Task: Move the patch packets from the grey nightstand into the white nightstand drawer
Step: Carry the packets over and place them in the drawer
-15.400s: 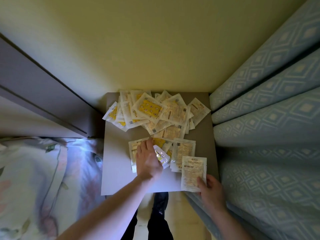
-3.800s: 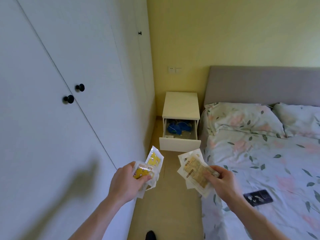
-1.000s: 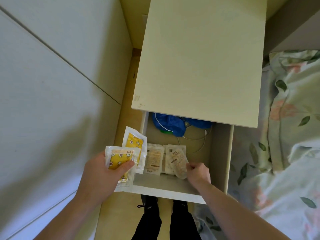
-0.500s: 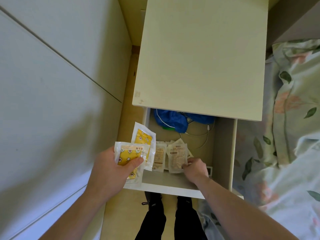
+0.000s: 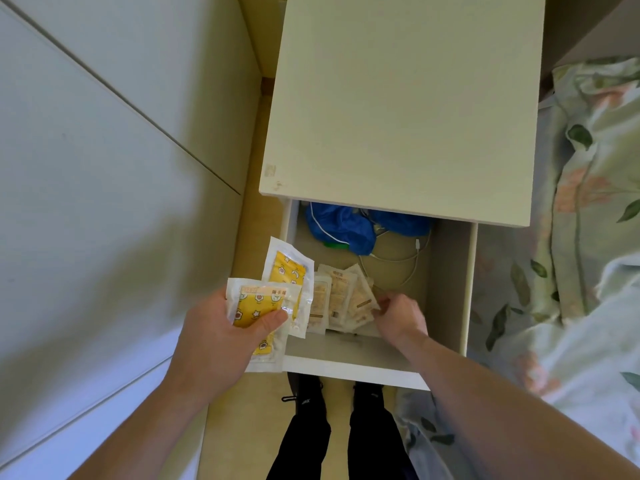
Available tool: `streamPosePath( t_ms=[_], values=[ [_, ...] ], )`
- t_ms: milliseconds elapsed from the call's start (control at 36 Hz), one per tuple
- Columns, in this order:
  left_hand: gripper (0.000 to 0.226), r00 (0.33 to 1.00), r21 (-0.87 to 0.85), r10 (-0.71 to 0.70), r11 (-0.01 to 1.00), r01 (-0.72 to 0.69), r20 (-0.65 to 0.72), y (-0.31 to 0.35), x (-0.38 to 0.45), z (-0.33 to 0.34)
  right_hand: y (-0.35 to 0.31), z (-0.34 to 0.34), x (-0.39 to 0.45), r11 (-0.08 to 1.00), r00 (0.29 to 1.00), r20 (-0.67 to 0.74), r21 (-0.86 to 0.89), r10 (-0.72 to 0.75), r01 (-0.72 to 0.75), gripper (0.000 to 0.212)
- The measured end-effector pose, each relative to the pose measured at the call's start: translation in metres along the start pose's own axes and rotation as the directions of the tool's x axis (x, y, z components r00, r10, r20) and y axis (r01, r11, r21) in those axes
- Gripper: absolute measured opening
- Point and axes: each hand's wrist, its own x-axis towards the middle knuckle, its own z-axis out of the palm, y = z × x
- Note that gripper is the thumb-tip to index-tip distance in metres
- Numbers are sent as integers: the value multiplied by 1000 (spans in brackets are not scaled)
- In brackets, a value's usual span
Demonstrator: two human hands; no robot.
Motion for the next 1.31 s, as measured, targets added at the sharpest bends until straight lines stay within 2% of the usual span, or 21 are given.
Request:
streamPosePath(
  t_ms=[139,222,361,472,528,583,695,778,917,1111,1222,1306],
  values=[
    [53,1000,14,-7,1000,7,-4,1,-2,2,-2,11,-8,999,996,86,-35,-22,25,12],
    [43,1000,24,-8,1000,8,-11,2,-2,3,1,15,-9,999,997,75,-51,-4,8,14],
    [51,1000,26,-2,1000,2,-14,6,-1,4,15,15,-3,994,988,135,-79,80,-69,45],
    [42,1000,31,3,1000,-3,-11,7,0,4,26,4,0,996,974,221,-84,47,-29,77],
    [41,1000,29,8,1000,-8,-6,7,1,4,33,-4,2,989,966,258,-144,17,21,71],
    [40,1000,24,13,1000,-13,1,8,1,5,38,-12,4,967,958,286,-242,-9,81,56],
    [36,1000,20,20,1000,-20,13,9,2,7,40,-17,4,926,957,287,-352,-29,134,42],
    [36,1000,9,27,1000,-27,16,8,4,9,35,-16,6,896,966,256,-418,-38,146,41],
    [23,999,6,27,1000,-28,33,8,6,10,27,-15,10,848,963,262,-497,-53,182,35],
    [33,999,-2,26,1000,-26,35,14,6,13,25,-13,3,724,943,330,-638,-51,262,21],
    [36,999,12,37,999,-37,38,15,7,13,16,-24,-6,658,930,364,-689,-49,304,23],
    [34,998,8,38,999,-38,41,17,8,13,8,-36,-11,653,926,376,-696,-21,297,30]
  ],
)
